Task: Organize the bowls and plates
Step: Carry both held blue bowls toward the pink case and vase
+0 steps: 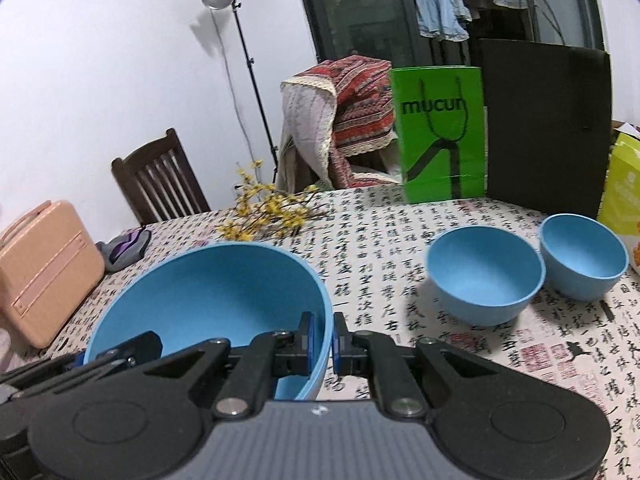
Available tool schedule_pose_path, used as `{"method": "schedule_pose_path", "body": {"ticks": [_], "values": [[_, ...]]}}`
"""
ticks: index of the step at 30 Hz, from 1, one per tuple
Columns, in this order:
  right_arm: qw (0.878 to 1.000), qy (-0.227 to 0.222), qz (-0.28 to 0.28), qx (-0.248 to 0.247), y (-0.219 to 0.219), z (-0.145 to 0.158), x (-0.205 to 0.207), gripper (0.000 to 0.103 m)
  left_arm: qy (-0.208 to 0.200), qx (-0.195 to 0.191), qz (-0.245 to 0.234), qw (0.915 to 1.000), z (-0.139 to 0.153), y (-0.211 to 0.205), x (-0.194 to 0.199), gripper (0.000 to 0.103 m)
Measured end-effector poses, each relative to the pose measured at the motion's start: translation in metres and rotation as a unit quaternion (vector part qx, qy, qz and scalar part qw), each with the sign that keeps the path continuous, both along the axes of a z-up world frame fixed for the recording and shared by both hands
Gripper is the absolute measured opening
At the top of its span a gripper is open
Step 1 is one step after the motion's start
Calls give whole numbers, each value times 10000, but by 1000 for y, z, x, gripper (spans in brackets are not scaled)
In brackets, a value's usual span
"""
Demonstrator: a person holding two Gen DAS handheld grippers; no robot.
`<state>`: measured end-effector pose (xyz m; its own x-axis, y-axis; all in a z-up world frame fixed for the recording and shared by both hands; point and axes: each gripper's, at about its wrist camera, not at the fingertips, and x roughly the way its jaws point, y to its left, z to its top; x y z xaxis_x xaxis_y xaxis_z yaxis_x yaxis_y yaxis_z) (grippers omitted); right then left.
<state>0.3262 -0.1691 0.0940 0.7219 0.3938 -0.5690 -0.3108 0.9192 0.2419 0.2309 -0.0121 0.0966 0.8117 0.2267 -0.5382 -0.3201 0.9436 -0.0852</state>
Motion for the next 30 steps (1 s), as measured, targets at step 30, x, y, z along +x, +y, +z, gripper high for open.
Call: {"method": "schedule_pose_path", "body": {"ticks": [30], "values": [[9950,83,992,-8,118,-15,-40,9,168,-116,947,9953,-25,101,-67,19]]}}
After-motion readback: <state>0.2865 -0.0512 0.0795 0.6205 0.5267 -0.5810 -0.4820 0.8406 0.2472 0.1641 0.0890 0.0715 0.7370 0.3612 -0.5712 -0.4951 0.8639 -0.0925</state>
